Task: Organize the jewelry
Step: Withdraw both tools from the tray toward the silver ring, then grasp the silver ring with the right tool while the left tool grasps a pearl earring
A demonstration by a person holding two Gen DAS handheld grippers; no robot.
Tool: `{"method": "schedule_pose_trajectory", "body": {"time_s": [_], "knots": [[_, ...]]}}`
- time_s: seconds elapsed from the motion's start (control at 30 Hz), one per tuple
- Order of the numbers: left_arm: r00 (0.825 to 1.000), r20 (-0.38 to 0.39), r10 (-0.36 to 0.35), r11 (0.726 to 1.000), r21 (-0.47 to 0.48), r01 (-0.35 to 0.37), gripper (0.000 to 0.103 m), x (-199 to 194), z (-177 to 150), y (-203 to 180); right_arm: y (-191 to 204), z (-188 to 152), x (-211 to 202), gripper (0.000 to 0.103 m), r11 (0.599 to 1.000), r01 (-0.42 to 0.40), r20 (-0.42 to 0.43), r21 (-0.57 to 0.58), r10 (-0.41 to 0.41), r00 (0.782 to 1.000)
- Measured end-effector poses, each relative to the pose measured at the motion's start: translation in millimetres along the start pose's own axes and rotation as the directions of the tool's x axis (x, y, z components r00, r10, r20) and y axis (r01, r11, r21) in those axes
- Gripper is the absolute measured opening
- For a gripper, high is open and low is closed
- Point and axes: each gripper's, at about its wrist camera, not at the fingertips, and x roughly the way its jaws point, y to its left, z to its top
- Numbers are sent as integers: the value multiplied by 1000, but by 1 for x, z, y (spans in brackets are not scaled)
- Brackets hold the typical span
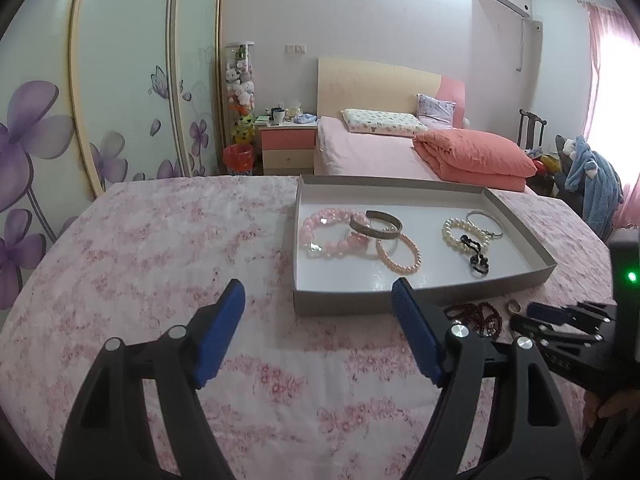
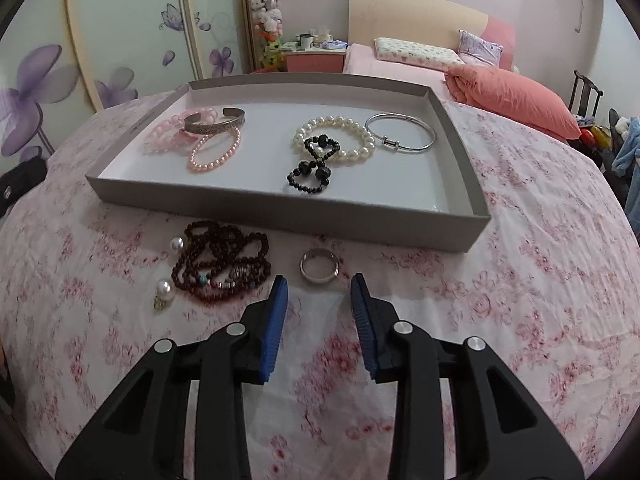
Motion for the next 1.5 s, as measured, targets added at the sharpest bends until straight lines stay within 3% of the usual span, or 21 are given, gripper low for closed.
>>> {"method": "schedule_pose_trajectory", "body": {"time_s": [0.13, 0.2, 0.37, 0.57, 0.77, 1.0, 1.1, 1.13, 1.33, 1.5], "knots": [[1000, -7, -24, 1000, 10, 25, 74, -3, -4, -5, 3, 6, 7, 32, 1000, 3, -1, 3, -3, 1000], [999, -16, -41, 999, 20, 41, 74, -4, -6, -11, 2, 8, 8, 23, 1000, 4, 0, 9, -4, 1000], [993, -61, -101, 993, 51, 104, 74, 0, -12, -27, -7, 4, 3, 22, 999, 24, 0, 38, -24, 1000], [971, -167, -173, 974, 118, 194, 63, 12, -26, -64, -38, -3, -4, 23, 988, 66, 0, 141, -67, 998], [946, -261, -190, 957, 164, 238, 59, 32, -41, -97, -37, -2, -3, 23, 989, 72, -2, 132, -73, 997], [943, -297, -151, 960, 184, 211, 42, 53, -45, -116, -38, -2, -3, 23, 988, 64, -1, 137, -65, 998], [947, -294, -131, 963, 189, 192, 26, 58, -45, -118, -39, -2, -3, 23, 988, 61, -1, 139, -62, 998], [947, -294, -131, 963, 190, 192, 16, 59, -45, -117, -39, -2, -3, 23, 988, 61, -1, 139, -61, 998], [949, -295, -113, 968, 182, 172, 14, 54, -45, -95, -39, -2, -3, 23, 988, 58, 0, 141, -58, 998], [956, -283, -72, 979, 165, 122, 14, 49, -45, -56, -39, -3, -3, 23, 988, 56, 0, 142, -56, 998]]}}
